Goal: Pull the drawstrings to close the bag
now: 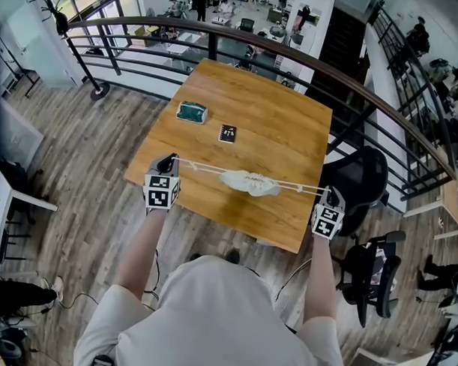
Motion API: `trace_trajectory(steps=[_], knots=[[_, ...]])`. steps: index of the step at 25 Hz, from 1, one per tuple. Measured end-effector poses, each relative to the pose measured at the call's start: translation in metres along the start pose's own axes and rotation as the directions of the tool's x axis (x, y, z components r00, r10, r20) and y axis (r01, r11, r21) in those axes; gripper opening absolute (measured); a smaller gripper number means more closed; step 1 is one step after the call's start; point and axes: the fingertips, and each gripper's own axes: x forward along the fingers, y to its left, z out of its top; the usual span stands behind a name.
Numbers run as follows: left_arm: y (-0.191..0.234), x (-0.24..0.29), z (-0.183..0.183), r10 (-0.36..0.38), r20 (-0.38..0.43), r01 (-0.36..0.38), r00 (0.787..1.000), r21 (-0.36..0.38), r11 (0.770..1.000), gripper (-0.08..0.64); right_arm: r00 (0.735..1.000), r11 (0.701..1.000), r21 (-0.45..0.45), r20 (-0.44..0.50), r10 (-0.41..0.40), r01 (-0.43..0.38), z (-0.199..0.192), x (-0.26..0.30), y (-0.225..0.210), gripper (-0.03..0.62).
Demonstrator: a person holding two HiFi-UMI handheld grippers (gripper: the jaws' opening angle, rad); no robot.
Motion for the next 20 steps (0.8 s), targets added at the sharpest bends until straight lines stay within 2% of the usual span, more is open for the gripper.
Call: trace_trajectory(steps=[5,15,20], knots=[[-0.002,0.0,0.007,-0.006,0.007,0.006,1.0,0.011,1.0,-0.005,1.0,0.999,0.044,0.015,0.012,-0.013,0.006,-0.001,0.003,0.011],[-0.007,-0.006,0.007,-0.003,0.025,0.003,1.0,0.0,1.0,-0.006,0.996,0.997,0.047,0.061,0.064,-0.067,0.017,-0.011,0.022,0.007],[-0.014,-0.007,0.014,-0.023,0.042,0.023,0.999,0.001,1.0,-0.006,0.994,0.995,0.046,0.079,0.081,-0.085,0.028,-0.013,0.033,0.006]])
